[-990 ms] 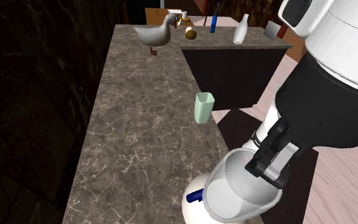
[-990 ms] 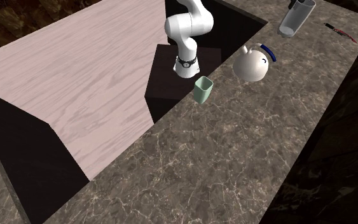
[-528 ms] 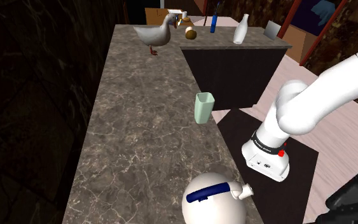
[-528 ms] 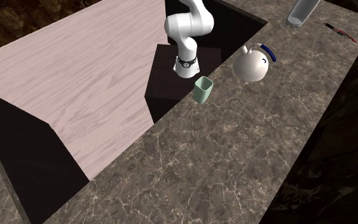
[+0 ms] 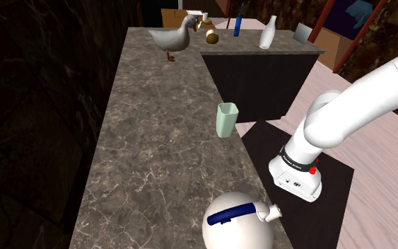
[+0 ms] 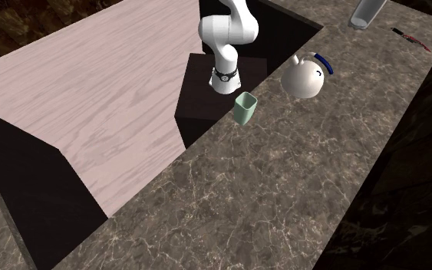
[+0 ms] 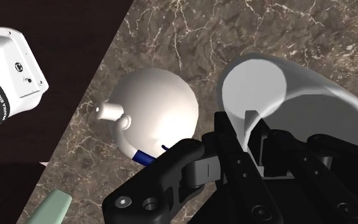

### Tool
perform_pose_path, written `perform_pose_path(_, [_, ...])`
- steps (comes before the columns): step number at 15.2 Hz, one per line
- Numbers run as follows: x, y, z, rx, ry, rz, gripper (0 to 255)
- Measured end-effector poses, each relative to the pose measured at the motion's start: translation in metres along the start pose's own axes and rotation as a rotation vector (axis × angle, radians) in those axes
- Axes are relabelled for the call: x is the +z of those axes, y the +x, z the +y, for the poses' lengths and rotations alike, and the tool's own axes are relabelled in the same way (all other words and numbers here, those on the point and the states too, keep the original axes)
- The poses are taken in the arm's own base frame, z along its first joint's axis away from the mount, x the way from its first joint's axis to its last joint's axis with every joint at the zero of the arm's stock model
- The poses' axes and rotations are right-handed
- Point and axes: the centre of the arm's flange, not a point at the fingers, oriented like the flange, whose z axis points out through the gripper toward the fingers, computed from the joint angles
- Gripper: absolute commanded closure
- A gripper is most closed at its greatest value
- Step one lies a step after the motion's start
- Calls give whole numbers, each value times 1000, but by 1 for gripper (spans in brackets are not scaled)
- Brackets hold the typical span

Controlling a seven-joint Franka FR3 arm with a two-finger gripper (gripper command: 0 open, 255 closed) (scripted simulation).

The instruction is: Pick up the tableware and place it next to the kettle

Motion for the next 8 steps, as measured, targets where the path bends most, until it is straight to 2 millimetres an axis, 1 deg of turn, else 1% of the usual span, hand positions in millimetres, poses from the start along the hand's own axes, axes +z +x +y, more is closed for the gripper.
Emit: perform_pose_path(8, [41,-2,-3,1,0,0,255])
